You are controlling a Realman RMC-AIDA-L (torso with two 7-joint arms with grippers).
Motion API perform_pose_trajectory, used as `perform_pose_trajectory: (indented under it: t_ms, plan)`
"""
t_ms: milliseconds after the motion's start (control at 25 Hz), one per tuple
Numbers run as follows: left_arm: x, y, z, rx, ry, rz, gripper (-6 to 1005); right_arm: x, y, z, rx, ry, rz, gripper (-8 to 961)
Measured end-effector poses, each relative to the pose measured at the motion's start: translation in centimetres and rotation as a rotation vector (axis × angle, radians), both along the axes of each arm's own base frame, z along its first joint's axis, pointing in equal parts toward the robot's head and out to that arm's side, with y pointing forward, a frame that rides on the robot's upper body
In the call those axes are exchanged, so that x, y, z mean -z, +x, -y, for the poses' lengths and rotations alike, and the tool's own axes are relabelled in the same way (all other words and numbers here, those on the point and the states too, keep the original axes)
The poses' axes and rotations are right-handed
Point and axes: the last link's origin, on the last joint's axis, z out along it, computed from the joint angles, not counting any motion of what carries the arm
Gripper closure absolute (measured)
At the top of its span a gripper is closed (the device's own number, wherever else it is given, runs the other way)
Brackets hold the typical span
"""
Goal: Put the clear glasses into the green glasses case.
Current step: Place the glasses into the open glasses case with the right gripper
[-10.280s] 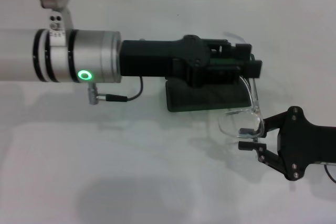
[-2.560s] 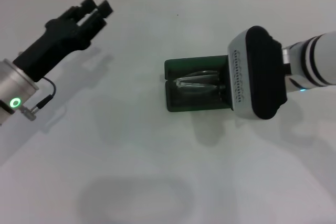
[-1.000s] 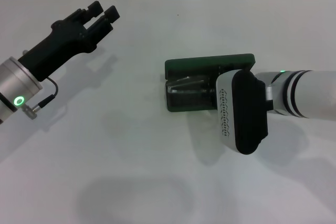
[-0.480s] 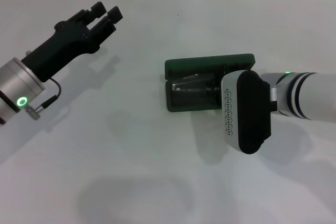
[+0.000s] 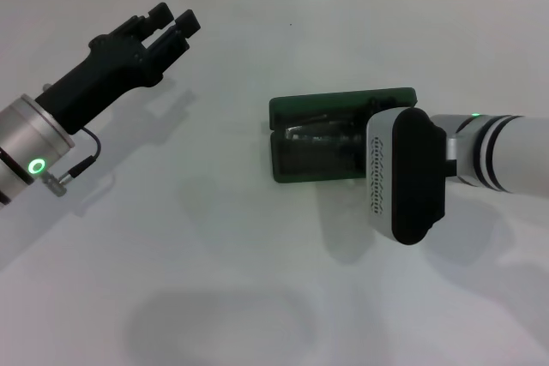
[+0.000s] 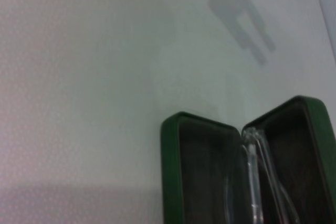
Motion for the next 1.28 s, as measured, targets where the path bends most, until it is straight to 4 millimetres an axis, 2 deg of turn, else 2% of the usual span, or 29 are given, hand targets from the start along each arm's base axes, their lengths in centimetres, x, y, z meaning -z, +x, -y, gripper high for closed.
perform_pose_trajectory:
  t_ms: [240,360,560,1280]
  plan:
    - [0.0,0.0,0.0,0.000,0.000,0.000,467,0.0,-0.4,0.2,-0.004,-0.005,-0.014,795]
    - [0.0,0.0,0.0,-0.001,0.000,-0.001,467,0.0,-0.6,0.6,0.003,-0.015,-0.021,584]
    - [-0.1,-0.2,-0.1,-0.007,0.001,-0.007,467,0.1,-0.6,1.1,0.031,-0.049,-0.025,502]
    - [-0.3,-0.2,-0.5,-0.015,0.010,-0.018,467,0.1,-2.0,2.4,0.103,-0.153,-0.077,500]
